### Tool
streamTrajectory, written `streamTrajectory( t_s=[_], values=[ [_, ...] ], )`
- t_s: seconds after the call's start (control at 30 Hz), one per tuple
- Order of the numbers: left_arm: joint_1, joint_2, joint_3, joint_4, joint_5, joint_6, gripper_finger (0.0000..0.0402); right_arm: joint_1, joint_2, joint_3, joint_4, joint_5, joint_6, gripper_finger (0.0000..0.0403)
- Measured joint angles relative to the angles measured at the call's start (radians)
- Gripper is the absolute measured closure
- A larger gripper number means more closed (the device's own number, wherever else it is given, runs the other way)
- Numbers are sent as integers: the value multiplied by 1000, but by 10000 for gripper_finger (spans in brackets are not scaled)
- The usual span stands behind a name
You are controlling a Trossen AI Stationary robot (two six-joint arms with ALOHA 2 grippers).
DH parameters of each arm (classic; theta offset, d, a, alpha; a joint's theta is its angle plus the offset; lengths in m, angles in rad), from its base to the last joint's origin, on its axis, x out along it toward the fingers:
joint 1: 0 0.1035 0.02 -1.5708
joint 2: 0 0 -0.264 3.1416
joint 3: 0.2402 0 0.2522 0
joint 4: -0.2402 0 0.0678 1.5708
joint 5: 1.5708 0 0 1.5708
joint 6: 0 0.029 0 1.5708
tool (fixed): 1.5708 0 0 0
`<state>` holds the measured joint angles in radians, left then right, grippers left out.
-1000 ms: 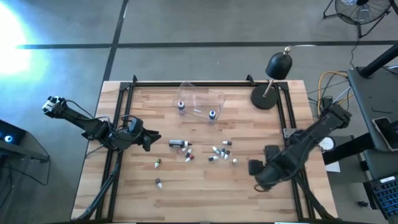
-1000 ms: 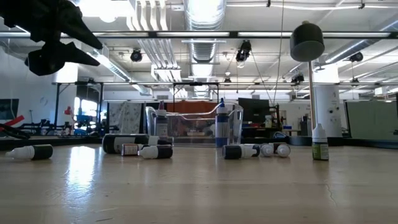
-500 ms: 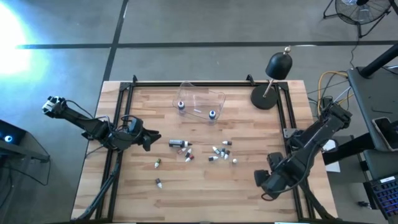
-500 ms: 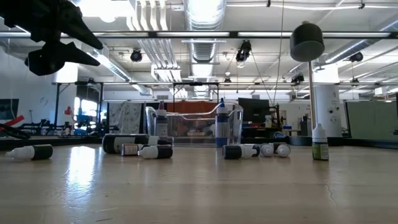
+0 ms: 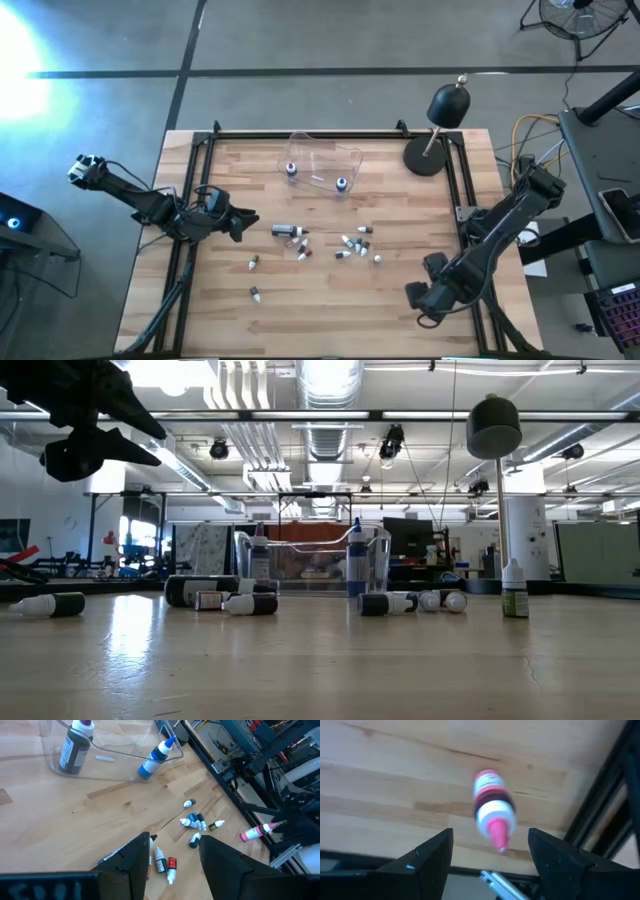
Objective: Pick & Place food coloring
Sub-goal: Put the large pink food coloring bottle into the transparent bin
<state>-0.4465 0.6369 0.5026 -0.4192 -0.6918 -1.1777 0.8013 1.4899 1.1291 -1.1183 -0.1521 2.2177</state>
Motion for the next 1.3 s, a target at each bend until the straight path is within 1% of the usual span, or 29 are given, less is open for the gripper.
streamTrajectory(
  t_s=[0.27, 0.4, 1.0, 1.23, 1.3],
  values=[
    [0, 0, 0, 0, 0, -3, 255, 0, 0, -54, 102, -9, -20, 150],
    [0, 0, 0, 0, -1, -4, 255, 0, -1, -58, 107, -8, -20, 159],
    [0, 0, 0, 0, -2, -4, 255, 0, -1, -85, 101, -6, -25, 230],
    [0, 0, 0, 0, -2, -4, 255, -1, -1, -80, 97, -4, -65, 282],
    [0, 0, 0, 0, -2, -4, 255, -3, -1, -71, 97, 13, -88, 298]
  ],
)
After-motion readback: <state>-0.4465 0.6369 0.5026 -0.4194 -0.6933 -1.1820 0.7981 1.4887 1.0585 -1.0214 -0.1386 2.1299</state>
